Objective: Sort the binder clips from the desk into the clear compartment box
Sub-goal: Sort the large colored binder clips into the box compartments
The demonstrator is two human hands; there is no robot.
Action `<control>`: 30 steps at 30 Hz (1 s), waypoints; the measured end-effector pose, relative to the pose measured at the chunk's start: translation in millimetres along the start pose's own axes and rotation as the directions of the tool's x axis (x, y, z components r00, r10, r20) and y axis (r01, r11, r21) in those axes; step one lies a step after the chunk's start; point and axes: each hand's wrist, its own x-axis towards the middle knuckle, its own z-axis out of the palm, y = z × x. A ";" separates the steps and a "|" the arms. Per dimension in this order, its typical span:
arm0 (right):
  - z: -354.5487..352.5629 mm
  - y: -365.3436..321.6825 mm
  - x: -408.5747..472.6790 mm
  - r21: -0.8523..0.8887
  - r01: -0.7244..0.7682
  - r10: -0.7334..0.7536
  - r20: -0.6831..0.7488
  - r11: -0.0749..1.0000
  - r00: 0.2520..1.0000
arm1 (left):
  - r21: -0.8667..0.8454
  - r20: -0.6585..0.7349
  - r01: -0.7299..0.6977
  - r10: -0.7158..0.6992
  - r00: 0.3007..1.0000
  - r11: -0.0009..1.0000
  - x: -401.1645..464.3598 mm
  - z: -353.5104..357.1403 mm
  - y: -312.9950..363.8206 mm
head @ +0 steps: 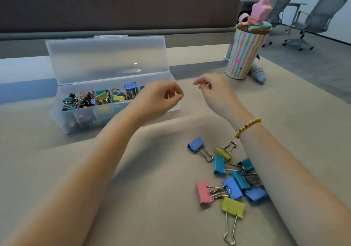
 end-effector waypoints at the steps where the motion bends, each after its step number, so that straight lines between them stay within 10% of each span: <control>1: -7.5 4.9 -10.7 -0.024 0.009 -0.008 0.042 1.000 0.999 | -0.021 0.179 -0.009 0.012 0.984 1.000 -2.5 5.3 8.5; 5: -30.2 20.5 -45.0 -0.082 -0.008 0.037 0.353 0.997 0.935 | 0.010 0.615 -0.011 0.002 0.789 1.000 -11.9 27.8 23.4; 12: -63.9 28.5 -76.6 -0.025 -0.144 0.114 0.751 0.989 0.650 | 0.088 0.611 -0.070 0.002 0.791 0.994 -15.2 43.3 13.8; 18: -67.2 29.5 -77.7 -0.229 0.127 0.101 0.775 0.965 0.624 | 0.018 0.425 0.079 -0.080 0.902 0.997 -13.2 47.2 -4.4; 30: -34.5 17.5 -74.9 -0.288 0.114 0.098 0.630 0.951 0.771 | -0.290 0.235 0.323 -0.261 0.937 0.901 -10.0 41.2 -0.2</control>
